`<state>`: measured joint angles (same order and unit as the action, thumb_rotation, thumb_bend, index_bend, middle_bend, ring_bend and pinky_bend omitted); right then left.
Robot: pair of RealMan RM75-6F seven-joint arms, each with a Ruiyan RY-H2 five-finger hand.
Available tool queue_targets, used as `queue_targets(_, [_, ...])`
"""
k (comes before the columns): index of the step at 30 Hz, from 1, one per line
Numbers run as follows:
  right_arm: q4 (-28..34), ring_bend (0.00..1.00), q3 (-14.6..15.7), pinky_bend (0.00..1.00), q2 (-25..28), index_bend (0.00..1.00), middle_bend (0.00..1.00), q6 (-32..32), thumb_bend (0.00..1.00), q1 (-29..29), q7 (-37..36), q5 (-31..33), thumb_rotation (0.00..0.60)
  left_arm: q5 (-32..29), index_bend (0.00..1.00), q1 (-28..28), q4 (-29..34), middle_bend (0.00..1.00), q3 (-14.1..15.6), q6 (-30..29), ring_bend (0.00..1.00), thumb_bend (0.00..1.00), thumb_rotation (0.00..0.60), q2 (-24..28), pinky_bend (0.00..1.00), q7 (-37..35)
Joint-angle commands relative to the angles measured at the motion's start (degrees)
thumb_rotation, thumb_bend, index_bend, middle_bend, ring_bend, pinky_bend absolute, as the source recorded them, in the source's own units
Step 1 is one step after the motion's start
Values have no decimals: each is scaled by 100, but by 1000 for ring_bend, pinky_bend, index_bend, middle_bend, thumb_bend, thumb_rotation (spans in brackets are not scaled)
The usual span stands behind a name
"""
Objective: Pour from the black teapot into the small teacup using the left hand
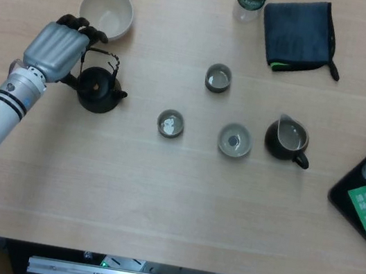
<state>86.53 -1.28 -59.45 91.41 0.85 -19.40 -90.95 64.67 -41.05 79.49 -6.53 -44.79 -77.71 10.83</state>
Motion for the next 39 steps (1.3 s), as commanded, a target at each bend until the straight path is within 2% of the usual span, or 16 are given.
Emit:
queue_targets(1, [-2, 232, 3, 231, -6, 358, 385, -4, 0, -3, 2, -8, 600, -79, 259, -25, 72, 308, 52, 55, 171, 205, 235, 21, 136, 90])
queue_targets(4, [-5, 232, 7, 231, -8, 358, 386, -6, 0, 1, 5, -9, 600, -78, 257, -40, 46, 304, 64, -22, 172, 205, 215, -47, 136, 194])
queue_targets(12, [-46, 232, 5, 231, -10, 358, 386, 4, 0, 42, -36, 51, 600, -200, 220, -176, -97, 294, 26, -66, 172, 206, 210, -277, 136, 486])
queue_targets(24, [-157, 232, -13, 231, -28, 358, 385, -10, 0, 69, -136, 116, 600, -937, 203, -396, -507, 272, 60, 63, 169, 205, 200, -609, 136, 1201])
queue_targets(33, [-171, 232, -27, 231, -45, 358, 386, -46, 0, 46, -135, 116, 600, -1243, 269, -440, -505, 294, 154, 77, 174, 206, 198, -646, 136, 1464])
queue_targets(39, [-182, 232, -28, 231, -49, 358, 386, -45, 0, 56, -139, 126, 600, -1266, 306, -458, -488, 333, 194, 9, 216, 205, 197, -673, 136, 1550])
